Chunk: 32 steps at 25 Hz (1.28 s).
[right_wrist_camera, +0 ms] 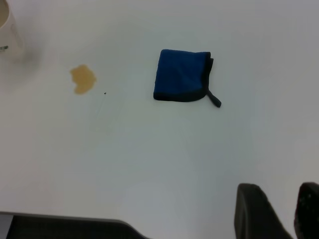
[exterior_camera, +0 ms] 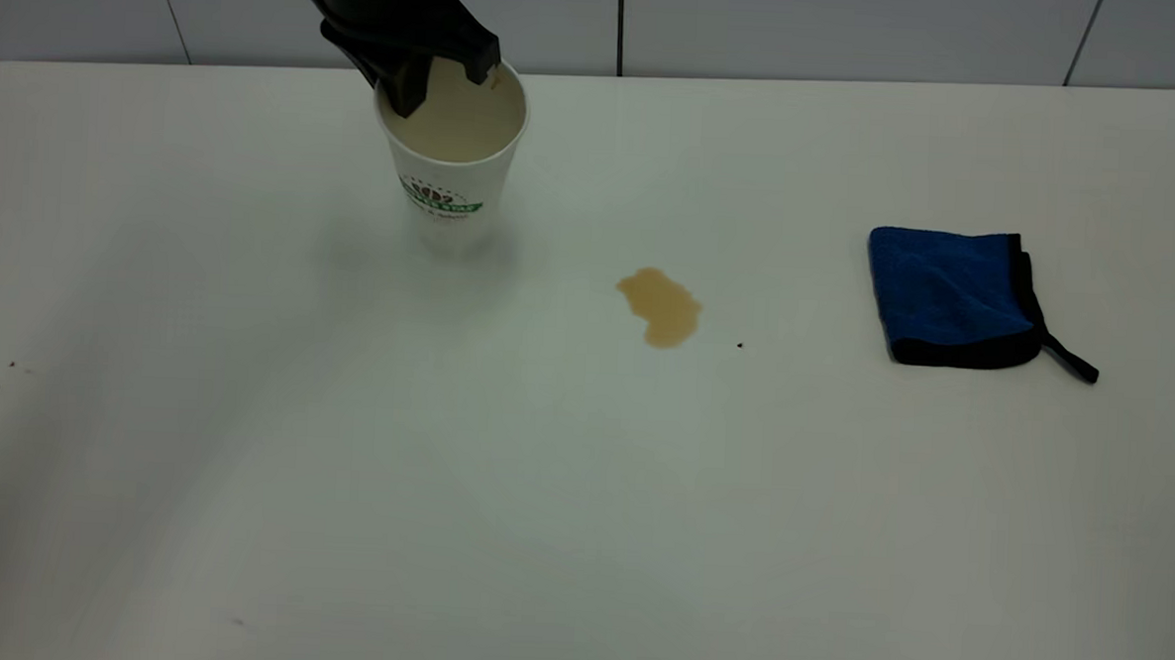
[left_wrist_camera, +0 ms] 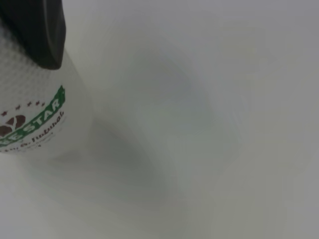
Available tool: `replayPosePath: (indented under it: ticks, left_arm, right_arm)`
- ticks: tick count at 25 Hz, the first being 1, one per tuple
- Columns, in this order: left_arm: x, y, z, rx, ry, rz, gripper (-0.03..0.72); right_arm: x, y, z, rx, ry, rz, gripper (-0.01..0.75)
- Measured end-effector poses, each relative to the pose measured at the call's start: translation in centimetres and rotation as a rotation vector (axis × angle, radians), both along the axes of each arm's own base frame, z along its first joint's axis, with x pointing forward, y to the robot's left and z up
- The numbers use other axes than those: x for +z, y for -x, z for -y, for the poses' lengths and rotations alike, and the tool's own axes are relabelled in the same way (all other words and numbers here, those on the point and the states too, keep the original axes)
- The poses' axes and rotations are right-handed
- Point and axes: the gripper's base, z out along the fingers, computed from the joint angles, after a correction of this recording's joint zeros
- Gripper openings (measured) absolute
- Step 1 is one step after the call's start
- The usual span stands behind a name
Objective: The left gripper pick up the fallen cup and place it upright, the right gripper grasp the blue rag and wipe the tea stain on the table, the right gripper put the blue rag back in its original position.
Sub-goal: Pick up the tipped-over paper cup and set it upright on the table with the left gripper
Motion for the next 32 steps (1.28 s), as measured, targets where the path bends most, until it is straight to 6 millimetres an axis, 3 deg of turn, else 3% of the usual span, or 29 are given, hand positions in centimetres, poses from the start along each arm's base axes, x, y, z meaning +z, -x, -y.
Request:
replayPosePath:
  ticks: [6, 11, 19, 26, 30, 32]
  left_arm:
    - [0.3, -0.9, -1.9, -0.041, 0.232, -0.128, 0.004]
    - [-0.3, -1.0, -2.4, -0.027, 0.214, -0.135, 0.004]
    - [-3.5, -1.2, -3.1, 0.009, 0.132, -0.177, 0.004]
    - [-4.2, -1.4, -3.1, 0.024, 0.136, -0.158, 0.016]
    - [-4.3, -1.6, -3.0, 0.026, 0.140, -0.143, 0.086]
    - [-4.3, -1.6, -3.0, 0.027, 0.140, -0.143, 0.159]
  right_arm:
    - [0.0, 0.0, 0.0, 0.000, 0.000, 0.000, 0.239]
    - [0.0, 0.0, 0.0, 0.000, 0.000, 0.000, 0.239]
    - [0.0, 0.0, 0.0, 0.000, 0.000, 0.000, 0.239]
    - [0.0, 0.0, 0.0, 0.000, 0.000, 0.000, 0.239]
    - [0.0, 0.0, 0.0, 0.000, 0.000, 0.000, 0.239]
    - [0.0, 0.0, 0.0, 0.000, 0.000, 0.000, 0.239]
